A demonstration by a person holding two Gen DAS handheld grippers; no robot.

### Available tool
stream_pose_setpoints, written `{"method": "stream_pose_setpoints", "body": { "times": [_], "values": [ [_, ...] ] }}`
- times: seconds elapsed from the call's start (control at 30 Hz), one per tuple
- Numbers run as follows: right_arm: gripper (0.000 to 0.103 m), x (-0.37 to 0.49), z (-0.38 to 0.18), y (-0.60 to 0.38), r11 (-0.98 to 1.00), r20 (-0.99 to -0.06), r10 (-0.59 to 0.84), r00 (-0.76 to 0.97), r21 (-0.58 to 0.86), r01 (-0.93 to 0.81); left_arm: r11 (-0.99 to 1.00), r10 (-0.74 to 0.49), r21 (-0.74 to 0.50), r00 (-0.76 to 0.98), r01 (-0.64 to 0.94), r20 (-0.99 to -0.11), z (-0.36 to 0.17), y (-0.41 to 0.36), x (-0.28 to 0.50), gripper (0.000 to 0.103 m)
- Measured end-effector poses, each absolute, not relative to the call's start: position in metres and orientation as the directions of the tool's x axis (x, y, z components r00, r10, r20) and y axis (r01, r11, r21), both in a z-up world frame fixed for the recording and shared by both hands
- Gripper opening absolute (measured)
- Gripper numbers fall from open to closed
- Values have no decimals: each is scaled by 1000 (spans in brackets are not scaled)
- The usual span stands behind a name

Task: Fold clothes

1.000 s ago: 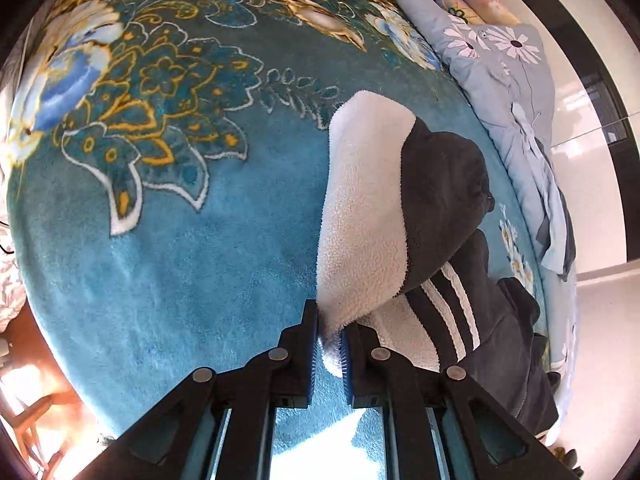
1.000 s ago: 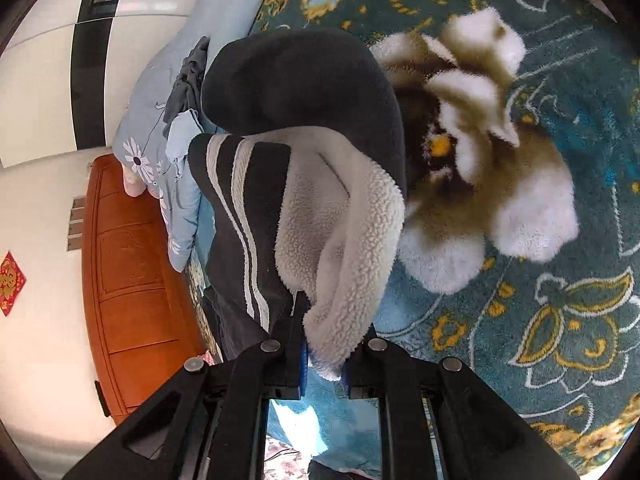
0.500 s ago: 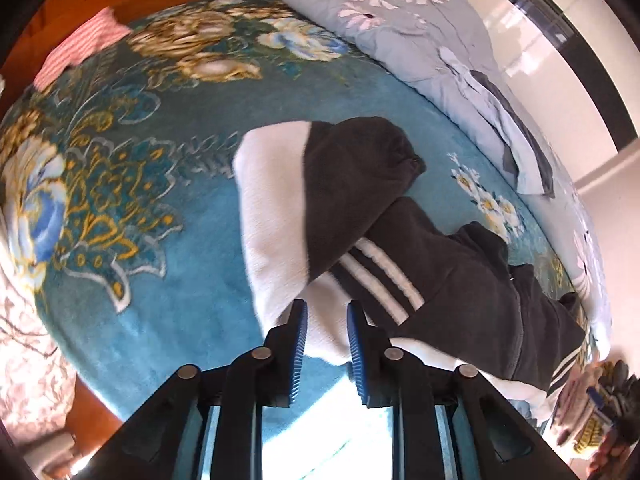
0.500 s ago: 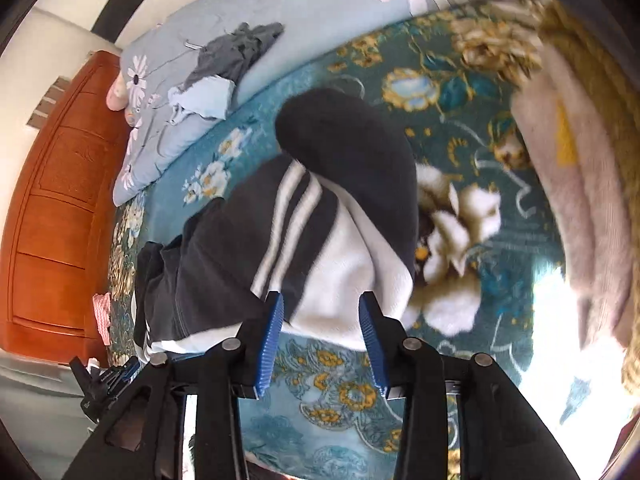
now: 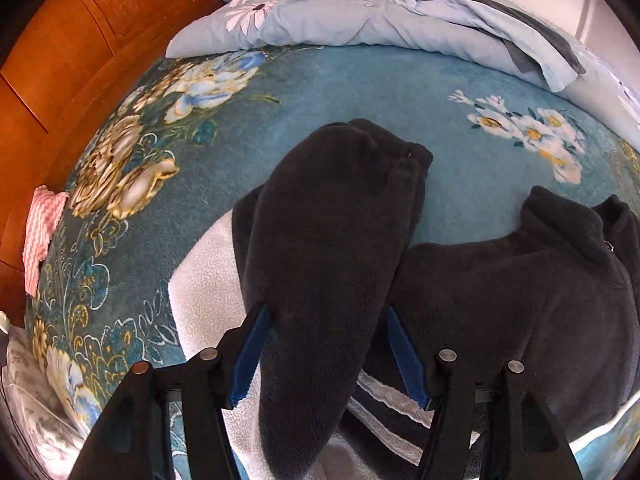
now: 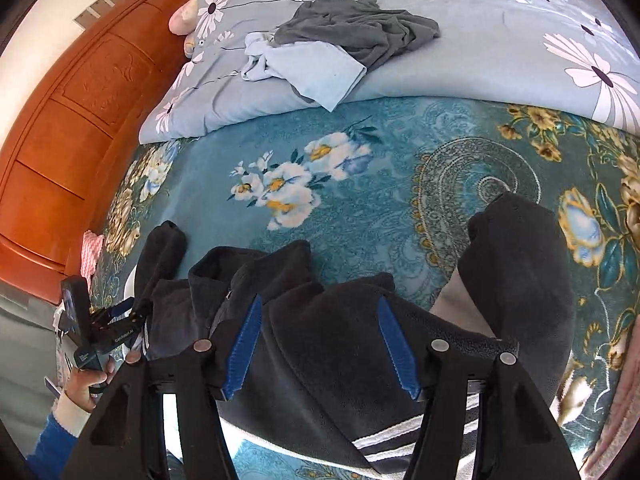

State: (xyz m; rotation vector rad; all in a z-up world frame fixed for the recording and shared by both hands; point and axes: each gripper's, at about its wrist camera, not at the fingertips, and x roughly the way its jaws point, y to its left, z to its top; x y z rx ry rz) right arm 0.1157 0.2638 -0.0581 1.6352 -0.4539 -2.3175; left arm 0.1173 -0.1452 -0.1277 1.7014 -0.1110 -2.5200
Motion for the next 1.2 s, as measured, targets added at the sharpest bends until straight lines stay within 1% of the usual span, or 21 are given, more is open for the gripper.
{"method": "stream_pose_setpoints", "body": {
  "times": [0.03,0.07,0.13,0.2,0.23,0.4,0.57,0.6,0.63,0.67,0.7,0.8,0.83,0.87,0.93,1.03,1.13,1.2],
  "values": [
    [61,115,-60,264,-913,-860,-396,-321,407,33,-991,-135,118,-371,68,-919,-127,-150,117,29],
    [61,114,-62,263,-913,-863,-396,-314,407,31,-987,-151,123,-366,98,-918,-127,-155,118,18],
    [61,113,-66,261,-913,-868,-396,-300,406,29,-978,-171,111,-382,176,-908,-124,-174,126,17],
    [61,111,-67,260,-916,-872,-395,-290,399,46,-952,-224,113,-392,286,-893,-116,-204,142,17],
    [61,110,-67,260,-919,-876,-390,-285,390,58,-941,-219,86,-396,326,-892,-113,-216,151,17],
    [61,104,-71,265,-934,-895,-358,-265,342,107,-898,-52,-150,-438,413,-897,-102,-258,196,18],
    [61,96,-84,273,-943,-917,-324,-232,294,153,-795,107,-373,-495,479,-862,-92,-300,242,19],
    [61,96,-86,275,-944,-920,-318,-231,285,166,-767,137,-415,-508,489,-850,-90,-308,251,20],
    [61,95,-88,278,-945,-922,-313,-229,276,177,-738,166,-456,-521,498,-837,-87,-317,260,26],
    [61,95,-90,281,-945,-923,-311,-228,276,173,-742,182,-470,-530,479,-828,-82,-315,261,32],
    [61,94,-92,285,-946,-923,-312,-226,278,168,-775,196,-463,-532,431,-824,-74,-304,253,37],
    [62,91,-100,290,-935,-913,-349,-210,324,146,-846,260,-454,-527,280,-809,-62,-267,213,56],
    [63,89,-103,291,-930,-909,-363,-203,341,139,-859,285,-456,-521,235,-805,-63,-255,196,67],
    [65,88,-106,289,-920,-902,-389,-189,369,134,-869,310,-457,-513,189,-800,-64,-243,178,71],
    [66,86,-114,285,-907,-892,-420,-166,404,120,-894,344,-434,-453,109,-823,-79,-217,145,71],
    [66,85,-122,279,-909,-898,-414,-149,399,122,-920,372,-391,-333,-10,-866,-108,-177,97,71],
    [66,86,-126,281,-905,-897,-422,-131,408,122,-943,329,-306,-227,-130,-917,-139,-141,69,71],
    [66,88,-126,285,-901,-895,-430,-123,415,125,-943,318,-295,-154,-153,-936,-158,-129,64,71]
  ]
}}
